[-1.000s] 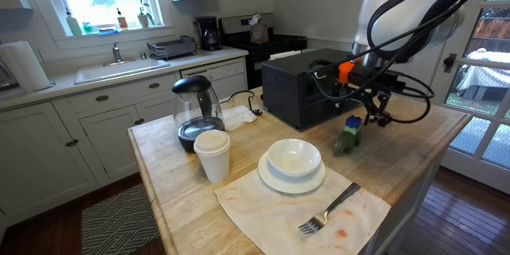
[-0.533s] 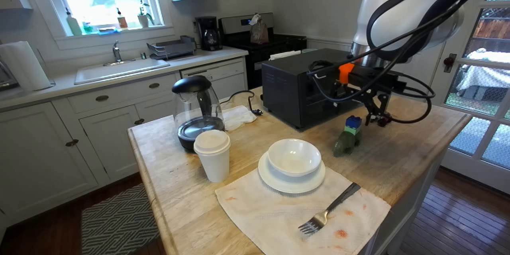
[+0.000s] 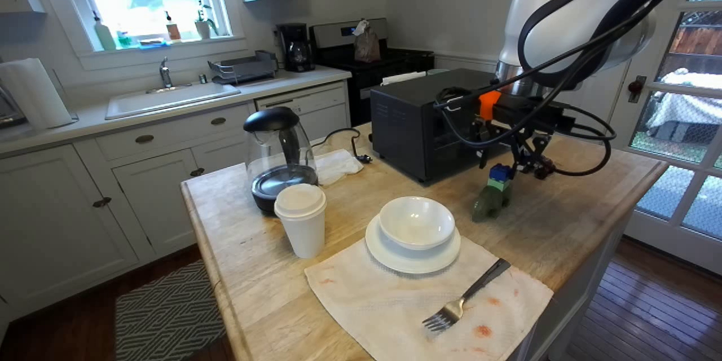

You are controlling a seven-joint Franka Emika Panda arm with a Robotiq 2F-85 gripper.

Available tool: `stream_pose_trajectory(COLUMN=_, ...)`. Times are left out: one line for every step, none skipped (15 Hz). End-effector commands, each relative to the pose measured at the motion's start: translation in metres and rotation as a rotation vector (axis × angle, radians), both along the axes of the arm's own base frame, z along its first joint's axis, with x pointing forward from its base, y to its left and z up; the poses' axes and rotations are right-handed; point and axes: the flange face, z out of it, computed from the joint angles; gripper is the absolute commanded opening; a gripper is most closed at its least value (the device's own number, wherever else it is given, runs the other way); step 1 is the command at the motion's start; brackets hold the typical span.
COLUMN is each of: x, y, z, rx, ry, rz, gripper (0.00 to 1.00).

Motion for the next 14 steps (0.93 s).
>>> stream_pose_trajectory(x=0.003, y=0.0013, z=0.0029, rx=0.008, ry=0.004, rz=0.009, gripper=0.31)
stream_pose_trajectory(x=0.0029, y=0.0012, z=0.003, rx=0.007, ry=0.003, rz=0.009, gripper=0.23)
stream_pose_trajectory(x=0.0029, y=0.0012, z=0.0031, rx=0.006, ry=0.003, rz=0.009, gripper=0.16)
stream_pose_trajectory(x=0.0028, y=0.0013, z=0.0031, rx=0.005, ry=0.003, rz=0.01, gripper=0.12)
stream_pose_trajectory(x=0.0027, y=0.0014, z=0.0034, rx=0.004, ry=0.003, rz=0.011, gripper=0.12)
stream_pose_trajectory(x=0.0026, y=0.0017, z=0.0037, rx=0.003, ry=0.002, rz=0.012, gripper=0.12)
stream_pose_trajectory(x=0.0019, y=0.0025, z=0.0049, rx=0.0, ry=0.0, rz=0.014, gripper=0.12)
stream_pose_trajectory(x=0.0011, y=0.0033, z=0.0059, rx=-0.006, ry=-0.001, rz=0.017, gripper=0.12)
stream_pose_trajectory(x=0.0002, y=0.0038, z=0.0065, rx=-0.012, ry=-0.002, rz=0.017, gripper=0.12)
stream_pose_trajectory(x=-0.0013, y=0.0036, z=0.0073, rx=-0.023, ry=-0.001, rz=0.015, gripper=0.12)
stream_pose_trajectory(x=-0.0022, y=0.0032, z=0.0082, rx=-0.033, ry=-0.003, rz=0.016, gripper=0.12)
stream_pose_trajectory(x=-0.0033, y=0.0031, z=0.0097, rx=-0.042, ry=-0.004, rz=0.02, gripper=0.12)
stream_pose_trajectory(x=-0.0045, y=0.003, z=0.0109, rx=-0.053, ry=-0.006, rz=0.024, gripper=0.12)
stream_pose_trajectory(x=-0.0052, y=0.0025, z=0.0111, rx=-0.063, ry=-0.007, rz=0.029, gripper=0.12)
